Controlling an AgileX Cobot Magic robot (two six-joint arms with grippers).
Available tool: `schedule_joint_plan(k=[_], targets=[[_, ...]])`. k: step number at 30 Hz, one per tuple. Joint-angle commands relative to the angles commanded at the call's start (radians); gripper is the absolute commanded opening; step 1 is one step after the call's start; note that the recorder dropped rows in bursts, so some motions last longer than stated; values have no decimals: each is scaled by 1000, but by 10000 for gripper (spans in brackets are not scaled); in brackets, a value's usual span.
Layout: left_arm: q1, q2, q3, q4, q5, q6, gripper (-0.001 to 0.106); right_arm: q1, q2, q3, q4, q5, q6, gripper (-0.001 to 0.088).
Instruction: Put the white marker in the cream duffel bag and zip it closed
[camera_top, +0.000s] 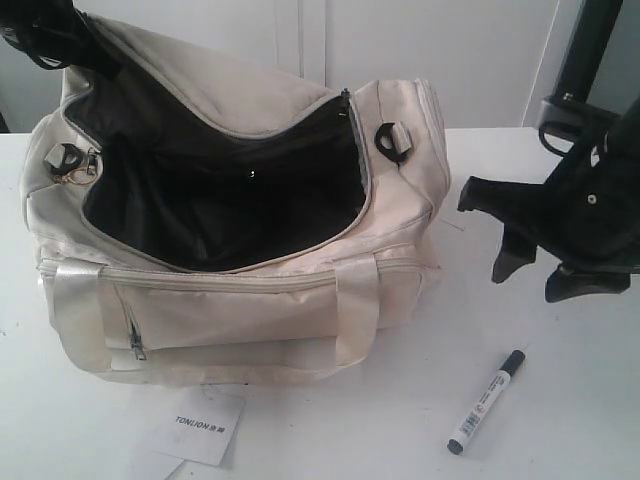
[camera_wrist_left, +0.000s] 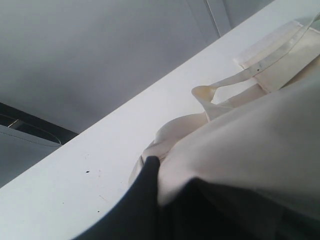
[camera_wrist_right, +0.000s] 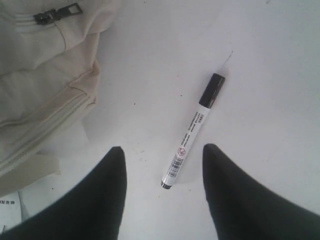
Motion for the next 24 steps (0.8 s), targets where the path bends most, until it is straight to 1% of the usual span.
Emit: schedule_joint_plan(k=[4, 6, 7, 9, 12, 18, 24], targets=[[0, 0, 0, 0, 0, -2, 0, 42, 59, 0, -55, 9, 91, 455], [0, 0, 0, 0, 0, -2, 0, 75, 100, 0, -108, 11, 165, 455], [0, 0, 0, 0, 0, -2, 0, 91, 124, 0, -133, 4, 215, 455], [0, 0, 0, 0, 0, -2, 0, 105, 159, 0, -141, -29, 238, 455], [0, 0, 0, 0, 0, -2, 0, 107, 193, 0, -136, -55, 259, 455], [0, 0, 0, 0, 0, -2, 0, 107, 235, 0, -149, -34, 315, 455], [0, 0, 0, 0, 0, -2, 0, 99, 276, 0, -154, -32, 317, 455]])
